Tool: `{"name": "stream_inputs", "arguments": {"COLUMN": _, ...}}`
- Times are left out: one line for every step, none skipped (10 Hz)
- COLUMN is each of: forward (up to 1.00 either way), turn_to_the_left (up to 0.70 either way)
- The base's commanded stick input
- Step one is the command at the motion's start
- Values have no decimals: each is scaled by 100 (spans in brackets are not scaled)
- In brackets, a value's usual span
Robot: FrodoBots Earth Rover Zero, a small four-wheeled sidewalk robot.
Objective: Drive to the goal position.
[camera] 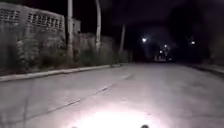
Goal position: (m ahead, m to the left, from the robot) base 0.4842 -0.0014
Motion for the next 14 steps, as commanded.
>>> {"name": "stream_inputs", "arguments": {"forward": 70, "turn_to_the_left": 0}}
{"name": "stream_inputs", "arguments": {"forward": 70, "turn_to_the_left": 0}}
{"name": "stream_inputs", "arguments": {"forward": 70, "turn_to_the_left": 0}}
{"name": "stream_inputs", "arguments": {"forward": 70, "turn_to_the_left": 0}}
{"name": "stream_inputs", "arguments": {"forward": 70, "turn_to_the_left": 0}}
{"name": "stream_inputs", "arguments": {"forward": 70, "turn_to_the_left": 0}}
{"name": "stream_inputs", "arguments": {"forward": 70, "turn_to_the_left": 0}}
{"name": "stream_inputs", "arguments": {"forward": 70, "turn_to_the_left": 0}}
{"name": "stream_inputs", "arguments": {"forward": 70, "turn_to_the_left": 0}}
{"name": "stream_inputs", "arguments": {"forward": 70, "turn_to_the_left": 0}}
{"name": "stream_inputs", "arguments": {"forward": 70, "turn_to_the_left": 0}}
{"name": "stream_inputs", "arguments": {"forward": 70, "turn_to_the_left": 0}}
{"name": "stream_inputs", "arguments": {"forward": 70, "turn_to_the_left": 0}}
{"name": "stream_inputs", "arguments": {"forward": 70, "turn_to_the_left": 0}}
